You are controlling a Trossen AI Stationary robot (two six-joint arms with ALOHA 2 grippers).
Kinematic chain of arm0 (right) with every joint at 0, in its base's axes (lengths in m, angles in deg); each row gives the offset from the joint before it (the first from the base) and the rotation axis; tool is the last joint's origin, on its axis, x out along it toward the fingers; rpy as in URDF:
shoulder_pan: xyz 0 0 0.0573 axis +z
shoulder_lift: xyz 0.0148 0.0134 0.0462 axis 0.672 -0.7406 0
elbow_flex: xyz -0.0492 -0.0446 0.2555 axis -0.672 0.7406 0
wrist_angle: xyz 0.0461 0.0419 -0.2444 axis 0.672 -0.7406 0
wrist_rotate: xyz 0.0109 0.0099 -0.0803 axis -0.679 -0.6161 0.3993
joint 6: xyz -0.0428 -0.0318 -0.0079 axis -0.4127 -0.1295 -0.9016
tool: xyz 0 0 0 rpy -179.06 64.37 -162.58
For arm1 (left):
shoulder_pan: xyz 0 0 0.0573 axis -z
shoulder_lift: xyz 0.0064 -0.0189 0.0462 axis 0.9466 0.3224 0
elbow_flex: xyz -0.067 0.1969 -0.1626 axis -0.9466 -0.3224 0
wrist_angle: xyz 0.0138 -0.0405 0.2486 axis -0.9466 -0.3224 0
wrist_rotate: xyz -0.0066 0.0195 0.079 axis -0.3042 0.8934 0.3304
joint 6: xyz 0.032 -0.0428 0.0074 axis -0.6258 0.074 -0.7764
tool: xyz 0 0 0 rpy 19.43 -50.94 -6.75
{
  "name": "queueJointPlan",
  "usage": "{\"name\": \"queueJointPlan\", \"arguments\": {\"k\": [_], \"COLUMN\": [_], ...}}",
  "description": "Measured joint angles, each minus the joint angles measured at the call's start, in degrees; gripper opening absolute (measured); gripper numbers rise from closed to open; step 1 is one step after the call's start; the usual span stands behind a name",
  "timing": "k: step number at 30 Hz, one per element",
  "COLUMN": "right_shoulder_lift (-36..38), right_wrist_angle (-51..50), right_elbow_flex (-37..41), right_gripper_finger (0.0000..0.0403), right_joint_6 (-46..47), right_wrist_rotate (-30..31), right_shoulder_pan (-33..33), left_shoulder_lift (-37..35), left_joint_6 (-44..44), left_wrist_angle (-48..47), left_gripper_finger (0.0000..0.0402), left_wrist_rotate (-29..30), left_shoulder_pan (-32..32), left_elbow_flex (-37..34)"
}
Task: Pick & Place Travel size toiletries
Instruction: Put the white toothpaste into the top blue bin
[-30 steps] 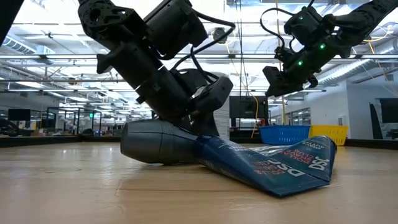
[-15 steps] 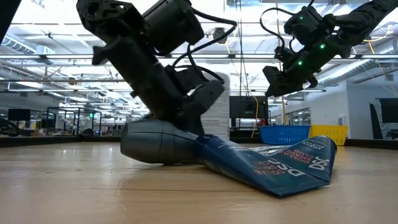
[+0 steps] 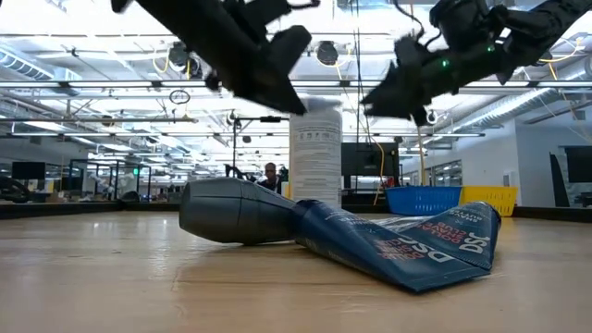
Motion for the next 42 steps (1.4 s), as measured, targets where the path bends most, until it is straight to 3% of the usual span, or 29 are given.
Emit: {"name": "queueJointPlan", "arguments": {"k": [5,9,21,25,33,42], "right_shoulder_lift": [0.0,0.0,0.0,0.0,0.0,-4.6], "right_wrist_angle": [7.0,11.7,16.4,16.5,16.6,22.7], "right_elbow_flex": [0.0,0.0,0.0,0.0,0.0,0.0], "right_gripper_finger": [0.0155,0.0155,0.0155,0.0155,0.0155,0.0155], "right_joint_6": [4.3,7.0,8.7,8.7,8.5,9.3], "right_wrist_rotate": [-9.2,-12.4,-12.1,-7.7,-4.4,-4.6], "right_shoulder_pan": [1.3,3.0,8.4,9.7,11.1,11.2], "left_shoulder_lift": [-3.0,-3.7,-3.7,-3.7,-3.7,-3.7], "left_joint_6": [-9.7,-15.7,-25.1,-25.4,-25.8,-26.0], "left_wrist_angle": [1.2,3.5,11.4,12.7,13.1,14.0], "left_gripper_finger": [0.0035,0.0035,0.0035,0.0035,0.0035,0.0035], "left_wrist_rotate": [7.7,10.7,11.6,11.6,11.4,11.0], "left_shoulder_pan": [1.3,1.5,0.7,0.7,0.8,0.7], "left_elbow_flex": [0.0,0.0,0.0,0.0,0.1,0.1]}}
